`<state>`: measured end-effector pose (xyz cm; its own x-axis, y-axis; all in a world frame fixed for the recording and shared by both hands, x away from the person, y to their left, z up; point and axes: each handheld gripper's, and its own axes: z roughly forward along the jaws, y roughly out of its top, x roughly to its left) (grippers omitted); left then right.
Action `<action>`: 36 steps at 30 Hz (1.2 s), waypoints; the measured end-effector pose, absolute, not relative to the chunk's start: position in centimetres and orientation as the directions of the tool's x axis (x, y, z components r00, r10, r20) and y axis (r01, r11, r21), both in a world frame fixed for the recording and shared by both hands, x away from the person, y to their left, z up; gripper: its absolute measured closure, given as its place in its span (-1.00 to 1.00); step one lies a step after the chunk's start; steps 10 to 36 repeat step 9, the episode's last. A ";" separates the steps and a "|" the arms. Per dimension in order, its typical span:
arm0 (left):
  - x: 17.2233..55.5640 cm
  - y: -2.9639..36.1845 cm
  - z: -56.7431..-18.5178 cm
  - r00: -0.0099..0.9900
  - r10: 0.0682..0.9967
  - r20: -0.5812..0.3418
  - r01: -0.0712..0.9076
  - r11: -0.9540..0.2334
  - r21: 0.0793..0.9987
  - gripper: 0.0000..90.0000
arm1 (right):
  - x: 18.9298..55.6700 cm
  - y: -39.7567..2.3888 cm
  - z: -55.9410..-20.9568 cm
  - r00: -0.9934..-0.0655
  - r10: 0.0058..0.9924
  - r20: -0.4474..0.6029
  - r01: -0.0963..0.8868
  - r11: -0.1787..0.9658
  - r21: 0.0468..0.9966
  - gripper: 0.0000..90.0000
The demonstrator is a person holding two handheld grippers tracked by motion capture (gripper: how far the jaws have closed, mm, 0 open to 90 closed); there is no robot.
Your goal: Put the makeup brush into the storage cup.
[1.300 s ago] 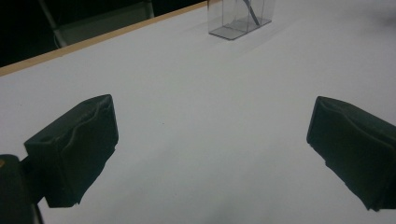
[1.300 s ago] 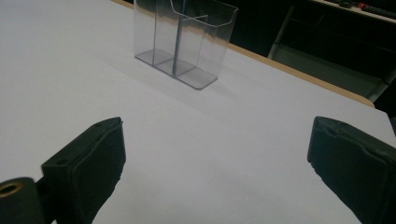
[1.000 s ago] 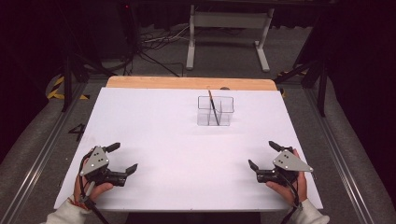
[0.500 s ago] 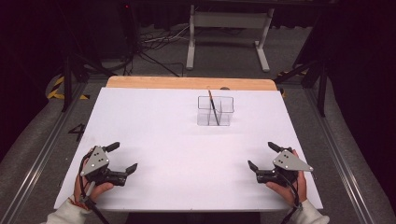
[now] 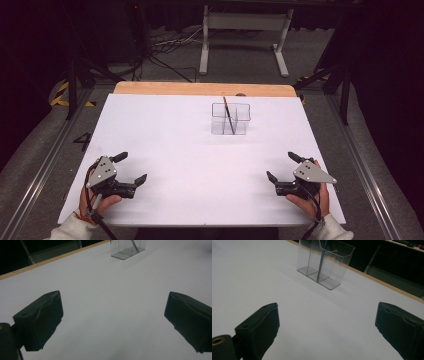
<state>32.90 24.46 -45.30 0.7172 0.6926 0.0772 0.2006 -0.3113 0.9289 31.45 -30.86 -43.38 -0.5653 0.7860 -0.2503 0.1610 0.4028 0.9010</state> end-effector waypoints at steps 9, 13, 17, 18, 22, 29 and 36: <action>33.2 24.4 -45.4 0.719 0.692 0.066 0.211 -0.308 0.928 -0.94 | 31.6 -31.3 -43.6 -0.551 0.804 -0.223 0.187 0.379 0.906 -0.86; 33.2 24.4 -45.4 0.719 0.692 0.066 0.211 -0.308 0.928 -0.94 | 31.6 -31.3 -43.6 -0.551 0.804 -0.223 0.187 0.379 0.906 -0.86; 33.2 24.4 -45.4 0.719 0.692 0.066 0.211 -0.308 0.928 -0.94 | 31.6 -31.3 -43.6 -0.551 0.804 -0.223 0.187 0.379 0.906 -0.86; 33.2 24.4 -45.4 0.719 0.692 0.066 0.211 -0.308 0.928 -0.94 | 31.6 -31.3 -43.6 -0.551 0.804 -0.223 0.187 0.379 0.906 -0.86; 33.2 24.4 -45.4 0.719 0.692 0.066 0.211 -0.308 0.928 -0.94 | 31.6 -31.3 -43.6 -0.551 0.804 -0.223 0.187 0.379 0.906 -0.86; 33.2 24.4 -45.4 0.719 0.692 0.066 0.211 -0.308 0.928 -0.94 | 31.6 -31.3 -43.6 -0.551 0.804 -0.223 0.187 0.379 0.906 -0.86; 33.2 24.4 -45.4 0.719 0.692 0.066 0.211 -0.308 0.928 -0.94 | 31.6 -31.3 -43.6 -0.551 0.804 -0.223 0.187 0.379 0.906 -0.86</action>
